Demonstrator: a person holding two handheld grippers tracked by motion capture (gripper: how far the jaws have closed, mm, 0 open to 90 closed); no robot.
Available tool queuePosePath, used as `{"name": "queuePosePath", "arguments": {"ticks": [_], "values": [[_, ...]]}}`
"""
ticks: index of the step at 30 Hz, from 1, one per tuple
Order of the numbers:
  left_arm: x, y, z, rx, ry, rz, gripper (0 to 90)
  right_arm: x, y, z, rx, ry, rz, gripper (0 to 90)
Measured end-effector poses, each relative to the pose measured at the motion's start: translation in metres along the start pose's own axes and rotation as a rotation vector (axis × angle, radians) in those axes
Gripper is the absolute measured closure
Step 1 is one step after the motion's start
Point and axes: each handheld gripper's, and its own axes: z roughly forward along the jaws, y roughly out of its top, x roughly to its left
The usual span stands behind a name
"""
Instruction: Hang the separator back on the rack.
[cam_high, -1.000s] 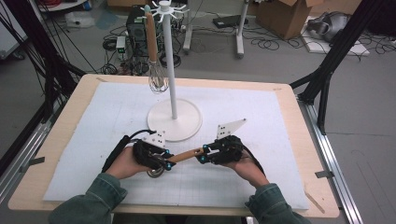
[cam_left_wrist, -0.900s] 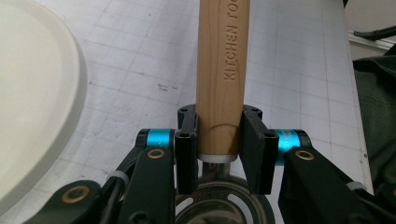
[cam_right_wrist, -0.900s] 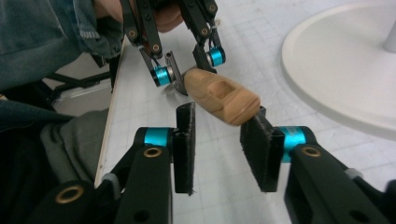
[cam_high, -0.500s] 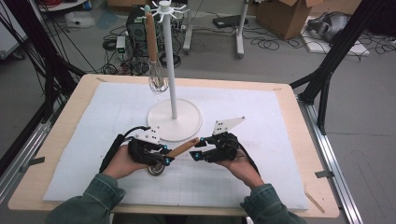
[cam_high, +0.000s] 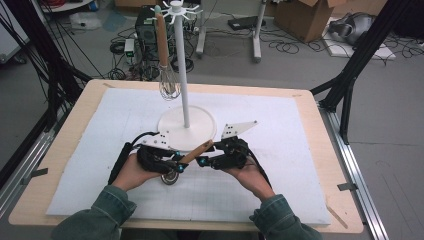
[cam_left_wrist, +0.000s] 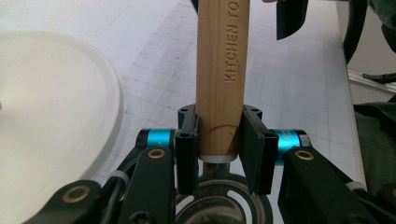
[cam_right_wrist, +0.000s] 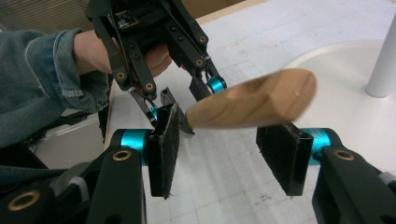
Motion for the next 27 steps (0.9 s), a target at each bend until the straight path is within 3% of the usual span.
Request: {"name": "queuePosePath", "arguments": {"ticks": [17, 23, 27], "values": [[-0.002, 0.006, 0.001, -0.017, 0.022, -0.007, 69.3, 0.003, 0.01, 0.003, -0.054, -0.021, 0.009, 56.3], [-0.002, 0.007, 0.0, -0.024, 0.025, -0.009, 69.4, 0.004, 0.014, 0.008, -0.045, -0.021, 0.003, 58.9], [-0.003, 0.009, -0.001, -0.028, 0.03, -0.01, 69.6, 0.006, 0.018, 0.009, -0.059, -0.024, -0.003, 64.3]]}}
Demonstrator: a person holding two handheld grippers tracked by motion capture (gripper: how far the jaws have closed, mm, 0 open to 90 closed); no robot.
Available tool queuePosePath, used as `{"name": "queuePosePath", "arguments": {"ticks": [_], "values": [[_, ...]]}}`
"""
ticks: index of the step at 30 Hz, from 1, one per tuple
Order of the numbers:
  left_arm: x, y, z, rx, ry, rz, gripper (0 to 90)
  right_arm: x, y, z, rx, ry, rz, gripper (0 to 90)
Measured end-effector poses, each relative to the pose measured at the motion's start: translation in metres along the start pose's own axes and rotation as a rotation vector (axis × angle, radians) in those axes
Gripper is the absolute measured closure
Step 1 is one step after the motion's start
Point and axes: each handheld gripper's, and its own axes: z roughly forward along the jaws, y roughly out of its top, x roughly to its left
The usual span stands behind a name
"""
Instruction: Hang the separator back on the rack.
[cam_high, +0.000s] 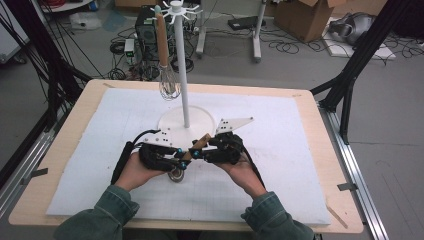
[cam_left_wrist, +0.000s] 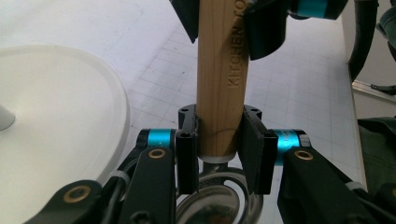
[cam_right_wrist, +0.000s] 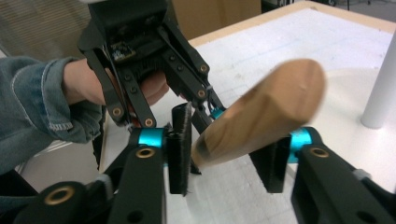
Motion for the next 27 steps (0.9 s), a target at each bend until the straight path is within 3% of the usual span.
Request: {"name": "queuePosePath", "arguments": {"ticks": [14, 22, 27], "values": [[-0.001, 0.0, -0.001, -0.016, -0.018, -0.01, 69.7, 0.002, 0.007, 0.004, 0.0, 0.045, -0.013, 70.6], [0.0, 0.0, -0.005, -0.052, -0.069, -0.032, 68.8, 0.002, 0.015, 0.004, 0.016, 0.092, -0.04, 71.6], [0.001, -0.001, -0.007, -0.075, -0.119, -0.049, 62.5, 0.005, 0.022, 0.003, 0.042, 0.109, -0.085, 71.9]]}}
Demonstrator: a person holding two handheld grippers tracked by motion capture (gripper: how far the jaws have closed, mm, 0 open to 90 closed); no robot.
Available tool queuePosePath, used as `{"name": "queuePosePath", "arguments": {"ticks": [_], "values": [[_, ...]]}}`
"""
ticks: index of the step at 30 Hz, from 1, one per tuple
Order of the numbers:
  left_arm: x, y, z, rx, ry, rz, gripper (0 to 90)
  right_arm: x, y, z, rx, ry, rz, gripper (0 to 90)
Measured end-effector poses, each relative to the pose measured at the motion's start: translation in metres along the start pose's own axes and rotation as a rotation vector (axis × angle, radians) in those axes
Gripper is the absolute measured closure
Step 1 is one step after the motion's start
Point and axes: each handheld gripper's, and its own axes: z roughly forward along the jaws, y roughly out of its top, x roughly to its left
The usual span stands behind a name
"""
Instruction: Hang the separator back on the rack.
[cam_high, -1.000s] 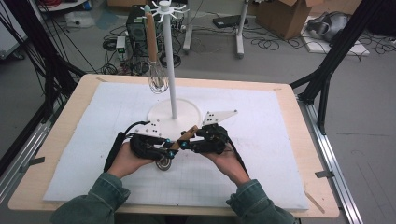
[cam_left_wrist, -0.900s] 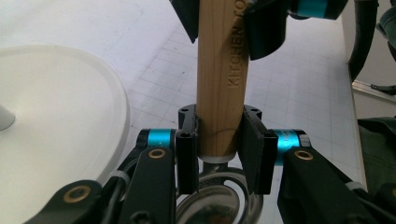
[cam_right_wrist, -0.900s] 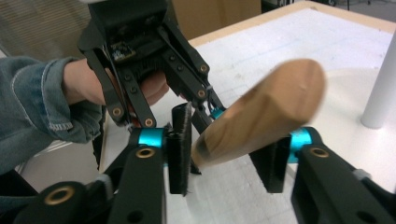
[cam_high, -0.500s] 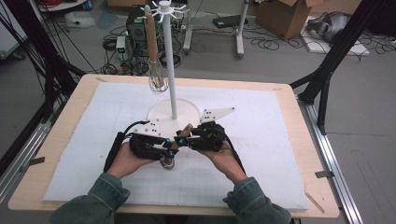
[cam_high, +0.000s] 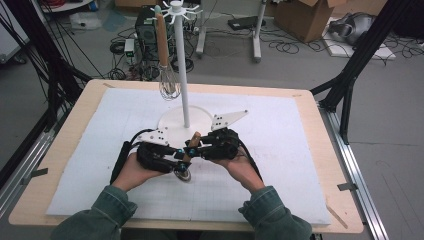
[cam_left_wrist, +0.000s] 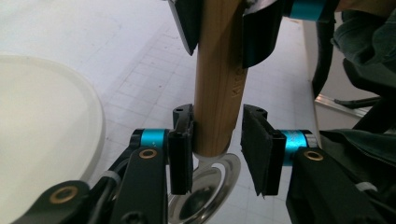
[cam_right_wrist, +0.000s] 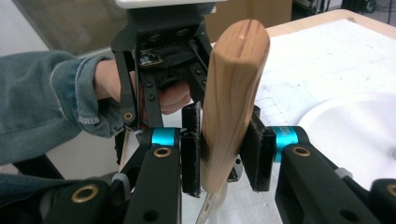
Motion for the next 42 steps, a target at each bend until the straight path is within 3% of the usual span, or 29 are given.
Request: {"name": "queuePosePath", "arguments": {"ticks": [7, 9, 13, 24, 38, 42], "values": [[0.0, -0.001, 0.001, -0.004, -0.041, -0.013, 60.4, 0.003, 0.011, 0.002, 0.037, 0.045, -0.053, 71.9], [0.0, -0.001, 0.001, -0.01, -0.056, -0.013, 62.1, 0.004, 0.014, 0.003, 0.044, 0.06, -0.07, 71.9], [0.001, -0.001, -0.002, -0.022, -0.045, -0.002, 69.9, 0.003, 0.019, 0.003, 0.049, 0.078, -0.075, 71.8], [0.003, 0.0, -0.008, -0.065, 0.03, -0.012, 71.0, 0.001, 0.016, 0.006, -0.05, -0.009, -0.045, 62.5], [0.005, 0.003, -0.009, -0.117, 0.111, -0.053, 71.0, 0.001, 0.005, 0.016, -0.099, -0.074, -0.039, 67.4], [0.005, 0.002, -0.01, -0.116, 0.125, -0.058, 70.9, -0.001, 0.005, 0.018, -0.118, -0.071, -0.028, 71.3]]}}
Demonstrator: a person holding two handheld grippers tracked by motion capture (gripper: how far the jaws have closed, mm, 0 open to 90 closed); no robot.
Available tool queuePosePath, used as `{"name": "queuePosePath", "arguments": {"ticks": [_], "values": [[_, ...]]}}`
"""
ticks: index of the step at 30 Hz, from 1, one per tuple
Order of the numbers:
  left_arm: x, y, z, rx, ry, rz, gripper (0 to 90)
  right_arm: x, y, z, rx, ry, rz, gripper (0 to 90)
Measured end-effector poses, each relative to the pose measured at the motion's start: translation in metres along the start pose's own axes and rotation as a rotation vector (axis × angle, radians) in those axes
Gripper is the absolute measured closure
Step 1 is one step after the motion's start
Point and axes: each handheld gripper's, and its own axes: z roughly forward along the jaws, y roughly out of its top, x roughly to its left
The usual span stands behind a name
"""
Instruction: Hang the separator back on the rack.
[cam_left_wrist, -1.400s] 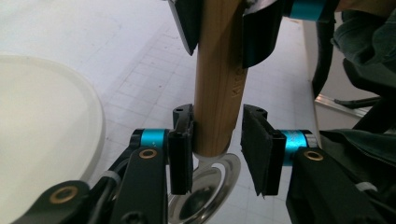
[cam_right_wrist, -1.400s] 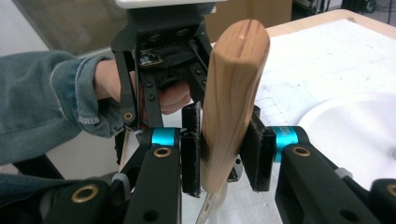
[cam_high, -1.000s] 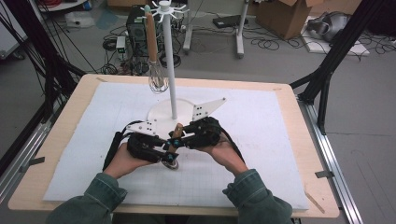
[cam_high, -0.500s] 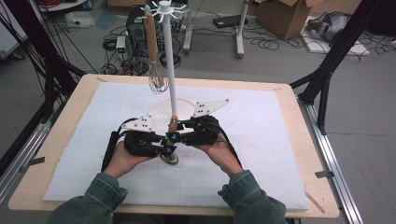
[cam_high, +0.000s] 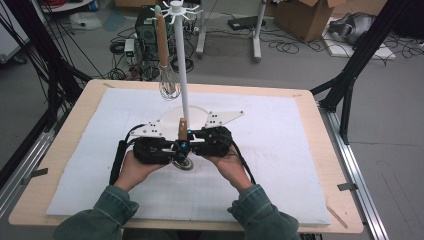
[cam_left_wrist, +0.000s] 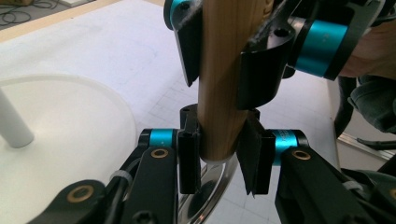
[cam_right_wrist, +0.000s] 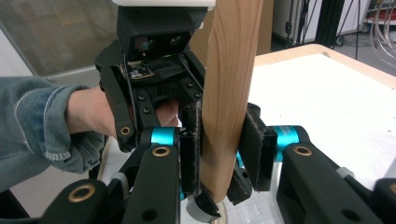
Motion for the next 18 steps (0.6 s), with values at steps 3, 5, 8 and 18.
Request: {"name": "queuePosePath", "arguments": {"ticks": [3, 5, 8, 18], "values": [[0.001, -0.002, -0.003, 0.01, 0.002, 0.014, 70.3, -0.001, 0.0, 0.003, -0.002, 0.017, 0.004, 72.2], [0.0, -0.003, -0.005, -0.001, 0.002, 0.006, 65.9, -0.002, -0.001, 0.004, 0.009, 0.035, 0.005, 72.4], [-0.002, -0.005, -0.011, 0.003, 0.01, 0.02, 60.3, -0.005, -0.001, 0.004, 0.021, 0.049, 0.007, 72.4], [-0.007, -0.022, -0.036, 0.0, 0.058, 0.015, 44.6, -0.017, 0.004, -0.007, 0.06, 0.087, 0.03, 72.5]]}}
